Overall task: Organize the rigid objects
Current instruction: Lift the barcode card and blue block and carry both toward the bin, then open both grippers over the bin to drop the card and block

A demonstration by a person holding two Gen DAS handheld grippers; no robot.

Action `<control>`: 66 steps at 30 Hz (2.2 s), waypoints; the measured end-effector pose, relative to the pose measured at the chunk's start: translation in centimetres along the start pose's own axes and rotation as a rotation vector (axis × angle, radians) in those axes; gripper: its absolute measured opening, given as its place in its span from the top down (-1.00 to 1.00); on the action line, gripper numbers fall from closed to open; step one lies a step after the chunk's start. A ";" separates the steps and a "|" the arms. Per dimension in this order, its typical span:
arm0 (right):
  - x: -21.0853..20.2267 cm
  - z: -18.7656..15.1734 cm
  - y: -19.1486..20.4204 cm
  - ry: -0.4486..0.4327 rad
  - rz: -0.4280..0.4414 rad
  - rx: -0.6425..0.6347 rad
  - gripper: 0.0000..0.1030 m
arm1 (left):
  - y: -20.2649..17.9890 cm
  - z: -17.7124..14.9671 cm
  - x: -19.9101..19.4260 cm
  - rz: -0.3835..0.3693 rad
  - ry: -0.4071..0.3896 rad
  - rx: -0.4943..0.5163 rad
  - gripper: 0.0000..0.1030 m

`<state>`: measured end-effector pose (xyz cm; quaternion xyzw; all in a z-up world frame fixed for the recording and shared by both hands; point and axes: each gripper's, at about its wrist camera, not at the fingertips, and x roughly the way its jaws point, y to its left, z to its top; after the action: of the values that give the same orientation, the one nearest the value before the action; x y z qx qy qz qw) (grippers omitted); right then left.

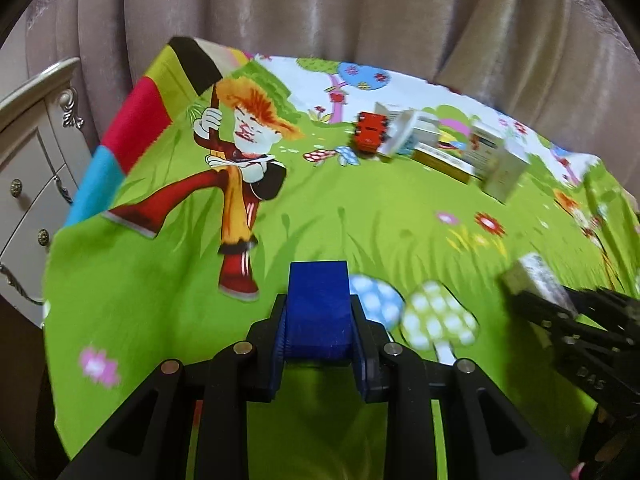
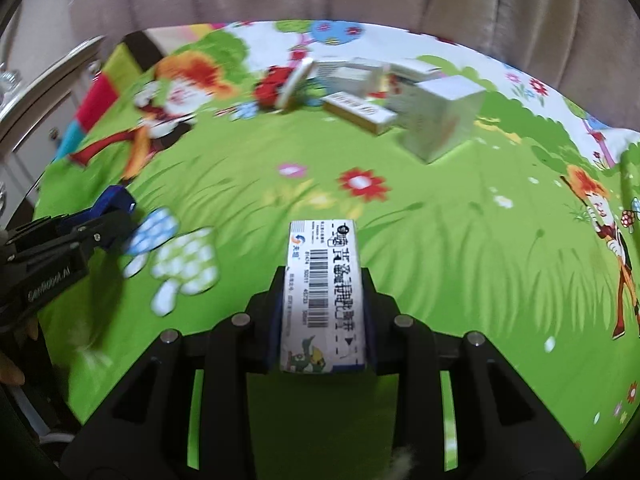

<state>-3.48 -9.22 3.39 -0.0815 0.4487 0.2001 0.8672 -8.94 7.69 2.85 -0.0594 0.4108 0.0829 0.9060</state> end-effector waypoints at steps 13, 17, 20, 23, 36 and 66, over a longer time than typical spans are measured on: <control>-4.9 -2.8 1.7 -0.025 0.025 -0.061 0.29 | -1.3 -3.8 -5.5 -0.009 -0.015 0.066 0.45; -6.4 -3.2 1.6 -0.042 0.025 -0.067 0.29 | -2.0 -4.3 -6.6 -0.011 -0.024 0.088 0.45; -7.8 -3.9 1.4 -0.056 0.024 -0.065 0.29 | -2.9 -4.6 -7.5 -0.013 -0.033 0.114 0.45; -8.9 -4.5 1.1 -0.065 0.018 -0.064 0.29 | -3.8 -4.9 -8.3 -0.024 -0.039 0.136 0.45; -15.1 -8.5 -4.1 -0.125 -0.044 0.036 0.29 | -10.7 -4.9 -11.4 -0.119 -0.081 0.283 0.45; -28.3 -24.6 -20.9 -0.139 -0.395 0.465 0.29 | -38.0 -11.6 -16.2 -0.560 0.024 0.866 0.45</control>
<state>-27.64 -43.79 11.17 0.0473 0.3975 -0.0750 0.9133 -20.36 -33.22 8.97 0.2125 0.3863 -0.3411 0.8302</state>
